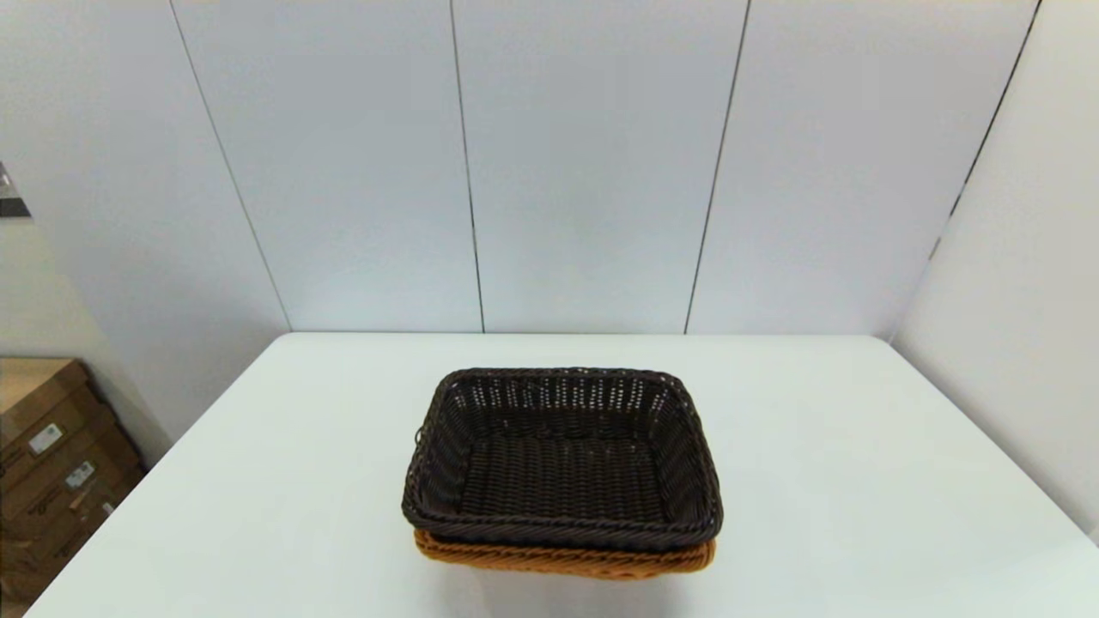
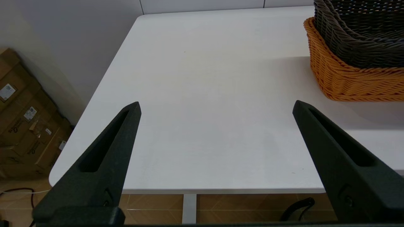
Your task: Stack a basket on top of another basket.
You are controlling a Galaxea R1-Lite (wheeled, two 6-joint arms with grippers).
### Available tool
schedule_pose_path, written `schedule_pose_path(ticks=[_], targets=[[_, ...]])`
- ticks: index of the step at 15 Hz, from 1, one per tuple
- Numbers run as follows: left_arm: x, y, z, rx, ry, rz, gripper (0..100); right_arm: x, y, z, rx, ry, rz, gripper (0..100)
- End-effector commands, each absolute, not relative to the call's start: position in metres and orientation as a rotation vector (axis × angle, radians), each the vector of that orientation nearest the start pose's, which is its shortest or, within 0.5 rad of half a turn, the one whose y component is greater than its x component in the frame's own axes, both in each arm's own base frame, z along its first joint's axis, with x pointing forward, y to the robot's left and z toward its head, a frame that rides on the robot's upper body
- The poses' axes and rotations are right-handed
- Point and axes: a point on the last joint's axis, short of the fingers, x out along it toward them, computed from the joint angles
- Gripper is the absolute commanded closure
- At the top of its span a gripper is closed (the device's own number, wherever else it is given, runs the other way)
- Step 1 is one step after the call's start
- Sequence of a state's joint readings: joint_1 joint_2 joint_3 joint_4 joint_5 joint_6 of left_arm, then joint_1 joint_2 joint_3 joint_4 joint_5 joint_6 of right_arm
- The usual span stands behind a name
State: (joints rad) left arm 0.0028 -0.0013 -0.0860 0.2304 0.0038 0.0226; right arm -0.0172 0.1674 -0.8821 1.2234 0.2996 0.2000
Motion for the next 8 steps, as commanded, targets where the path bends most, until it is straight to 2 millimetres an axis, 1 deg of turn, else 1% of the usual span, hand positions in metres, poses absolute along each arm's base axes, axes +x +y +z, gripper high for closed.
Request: schedule_pose_path(ticks=[1, 4, 6, 8], targets=[[-0.031, 0.0, 0.075, 0.023, 0.146, 0.006, 0, -0.106, 0.006, 0.143, 0.169, 0.321, 0.203, 0], [-0.031, 0.0, 0.075, 0.023, 0.146, 0.006, 0, -0.075, 0.004, 0.123, 0.063, 0.205, 0.144, 0], [-0.031, 0.0, 0.075, 0.023, 0.146, 0.006, 0, -0.053, 0.003, 0.108, 0.03, 0.154, 0.089, 0], [-0.031, 0.0, 0.075, 0.022, 0.146, 0.006, 0, -0.037, 0.002, 0.09, -0.08, 0.108, 0.06, 0]])
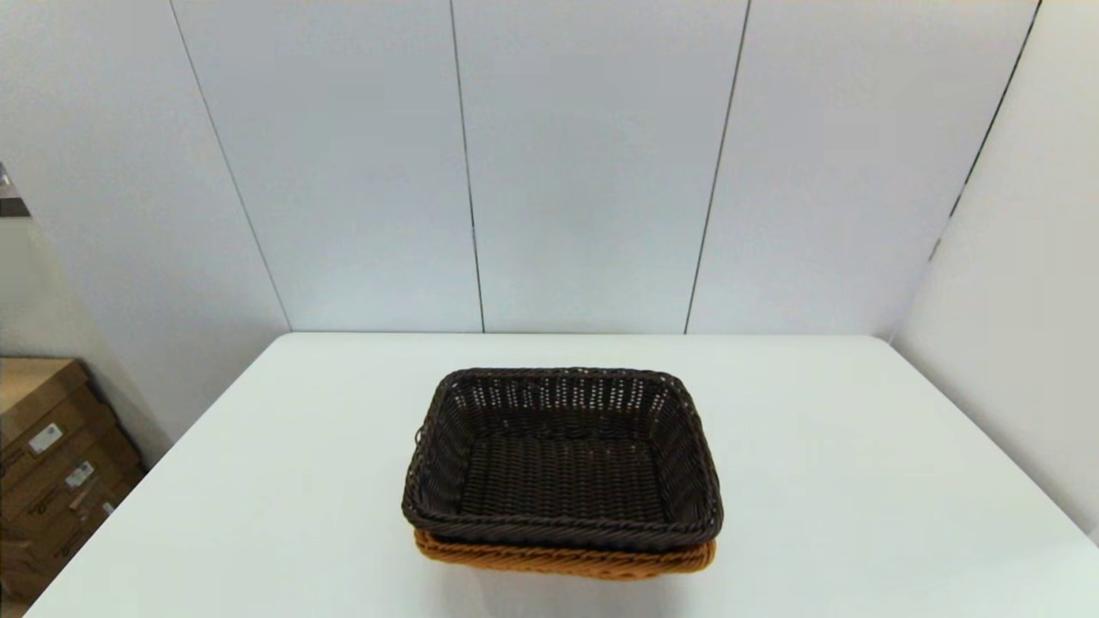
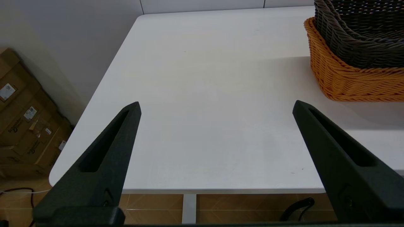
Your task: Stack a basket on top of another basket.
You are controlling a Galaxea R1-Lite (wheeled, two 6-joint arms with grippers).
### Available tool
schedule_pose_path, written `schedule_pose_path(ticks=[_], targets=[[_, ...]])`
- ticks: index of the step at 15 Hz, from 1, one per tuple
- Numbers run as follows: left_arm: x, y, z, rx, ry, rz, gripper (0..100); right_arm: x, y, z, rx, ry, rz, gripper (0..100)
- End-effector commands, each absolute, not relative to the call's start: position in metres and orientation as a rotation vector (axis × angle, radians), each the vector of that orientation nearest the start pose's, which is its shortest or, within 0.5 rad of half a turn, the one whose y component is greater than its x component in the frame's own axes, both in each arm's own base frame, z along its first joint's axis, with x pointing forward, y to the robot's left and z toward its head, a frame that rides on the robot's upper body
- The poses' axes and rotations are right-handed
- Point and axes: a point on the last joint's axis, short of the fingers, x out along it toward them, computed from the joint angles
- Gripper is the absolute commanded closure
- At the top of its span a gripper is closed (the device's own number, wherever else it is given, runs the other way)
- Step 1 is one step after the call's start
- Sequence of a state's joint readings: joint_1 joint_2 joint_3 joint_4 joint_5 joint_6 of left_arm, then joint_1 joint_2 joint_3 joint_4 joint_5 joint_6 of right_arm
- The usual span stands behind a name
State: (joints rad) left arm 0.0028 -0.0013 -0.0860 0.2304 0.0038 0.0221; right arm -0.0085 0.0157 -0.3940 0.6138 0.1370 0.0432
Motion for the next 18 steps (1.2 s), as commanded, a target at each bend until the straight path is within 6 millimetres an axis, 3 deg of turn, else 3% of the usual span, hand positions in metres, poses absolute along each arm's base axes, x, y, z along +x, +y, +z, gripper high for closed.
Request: schedule_pose_path(ticks=[1, 18], targets=[[-0.031, 0.0, 0.0753, 0.022, 0.146, 0.006, 0, -0.0312, 0.0015, 0.081, -0.104, 0.105, 0.055, 0], [-0.031, 0.0, 0.0753, 0.022, 0.146, 0.006, 0, -0.0278, 0.001, 0.0751, -0.059, 0.1, 0.032, 0]])
